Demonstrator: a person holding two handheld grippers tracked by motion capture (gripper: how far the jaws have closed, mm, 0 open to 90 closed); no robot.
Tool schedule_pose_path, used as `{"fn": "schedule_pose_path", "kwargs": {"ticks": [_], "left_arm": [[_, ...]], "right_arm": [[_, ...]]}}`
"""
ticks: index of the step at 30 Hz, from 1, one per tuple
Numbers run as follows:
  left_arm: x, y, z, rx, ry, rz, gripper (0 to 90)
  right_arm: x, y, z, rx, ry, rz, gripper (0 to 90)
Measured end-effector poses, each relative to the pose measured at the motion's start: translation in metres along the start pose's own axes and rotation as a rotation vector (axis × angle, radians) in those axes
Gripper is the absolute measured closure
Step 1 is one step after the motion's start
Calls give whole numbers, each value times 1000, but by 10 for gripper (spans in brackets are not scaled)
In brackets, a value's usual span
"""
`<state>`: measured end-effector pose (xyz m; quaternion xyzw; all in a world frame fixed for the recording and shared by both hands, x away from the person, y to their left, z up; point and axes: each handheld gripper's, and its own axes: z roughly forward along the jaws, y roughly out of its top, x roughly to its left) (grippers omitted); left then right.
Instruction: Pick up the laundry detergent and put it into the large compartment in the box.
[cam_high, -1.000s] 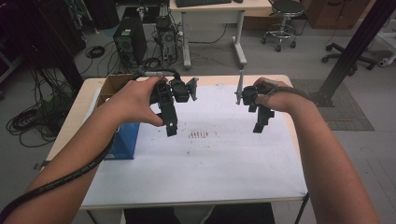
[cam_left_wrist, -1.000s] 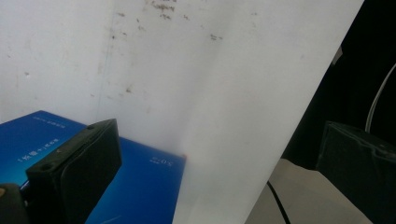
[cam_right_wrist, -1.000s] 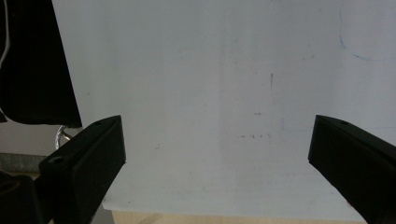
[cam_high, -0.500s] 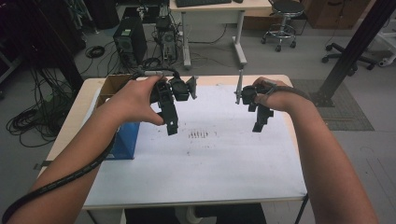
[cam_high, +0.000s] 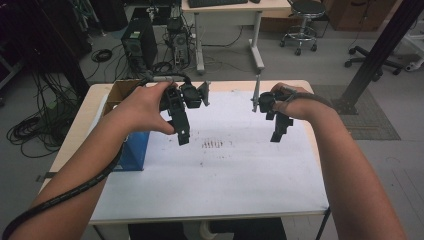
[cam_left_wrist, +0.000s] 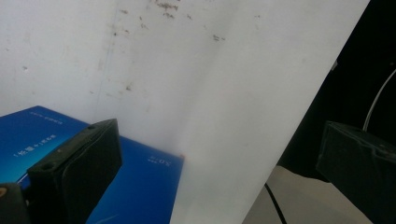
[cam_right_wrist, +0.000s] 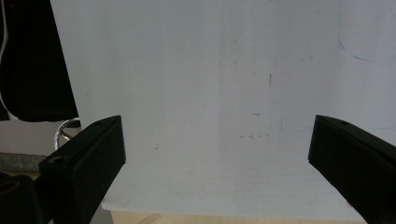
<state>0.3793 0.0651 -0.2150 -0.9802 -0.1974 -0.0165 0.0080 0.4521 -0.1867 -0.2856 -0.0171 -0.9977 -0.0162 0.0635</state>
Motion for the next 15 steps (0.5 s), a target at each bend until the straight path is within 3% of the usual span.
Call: {"fn": "schedule_pose_path", "kwargs": {"ticks": [11,15], "left_arm": [[-1,-1,1,12,0,-3,4],[-1,-1,1,-4,-10,-7,3]], "right_arm": [[1,2,0,-2,1,0,38],[2,2,-1,-8,-9,-2,36]]}}
